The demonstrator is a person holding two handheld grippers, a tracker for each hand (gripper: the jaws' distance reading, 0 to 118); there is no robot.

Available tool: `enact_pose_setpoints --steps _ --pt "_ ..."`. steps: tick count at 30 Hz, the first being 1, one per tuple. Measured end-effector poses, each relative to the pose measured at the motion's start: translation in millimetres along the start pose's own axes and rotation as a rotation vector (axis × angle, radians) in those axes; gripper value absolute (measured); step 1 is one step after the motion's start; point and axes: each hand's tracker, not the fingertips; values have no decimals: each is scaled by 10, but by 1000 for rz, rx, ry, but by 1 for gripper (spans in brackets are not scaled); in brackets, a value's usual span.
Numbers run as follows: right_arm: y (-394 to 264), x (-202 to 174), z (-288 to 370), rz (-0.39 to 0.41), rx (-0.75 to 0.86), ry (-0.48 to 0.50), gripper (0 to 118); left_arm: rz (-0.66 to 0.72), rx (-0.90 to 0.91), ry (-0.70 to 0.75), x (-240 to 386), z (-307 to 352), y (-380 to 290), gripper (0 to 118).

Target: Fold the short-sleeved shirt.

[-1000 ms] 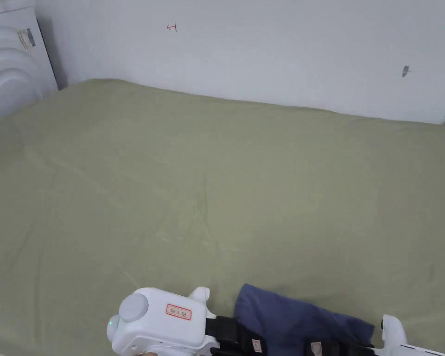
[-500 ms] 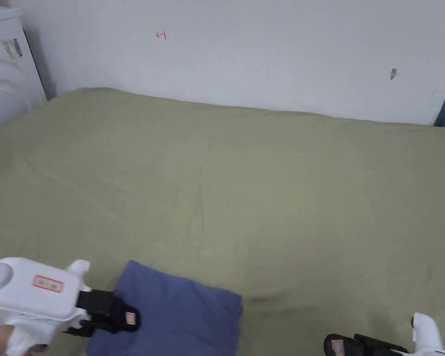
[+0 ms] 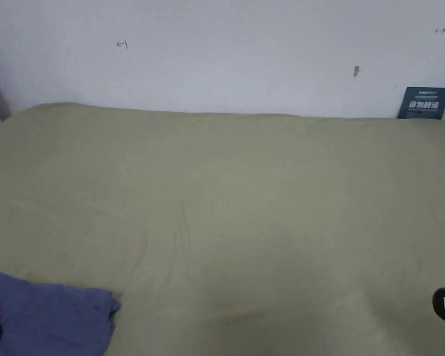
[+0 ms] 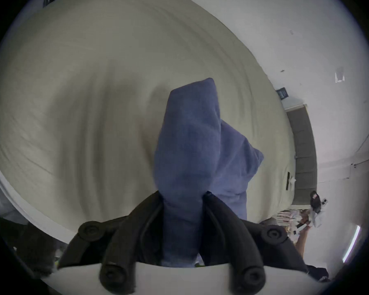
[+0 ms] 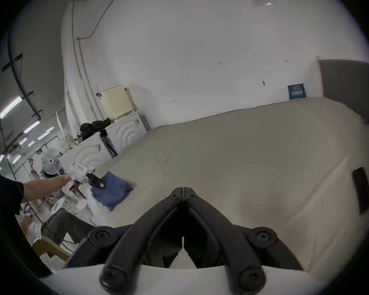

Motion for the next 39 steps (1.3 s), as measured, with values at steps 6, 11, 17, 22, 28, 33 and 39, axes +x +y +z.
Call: enact_pose_setpoints --steps 6,11,17,22,28,33,39 --pt "-21 -179 -64 60 -14 -4 0 70 90 142 -297 145 189 20" --pt "-24 -265 -156 68 -24 -2 0 55 111 286 -310 41 81 68" --pt "127 -398 -51 79 34 53 0 127 255 384 -539 657 90 68" --pt "192 -548 58 100 61 75 0 197 509 451 -183 1295 -119 60" --pt "175 -662 144 168 86 -73 0 -21 869 488 1099 1425 -906 1" --pt "214 -721 248 223 109 -243 0 -119 935 340 1554 1077 -1100 1" --pt "72 -805 311 282 126 -414 0 -298 1031 251 2507 535 -1914 1"
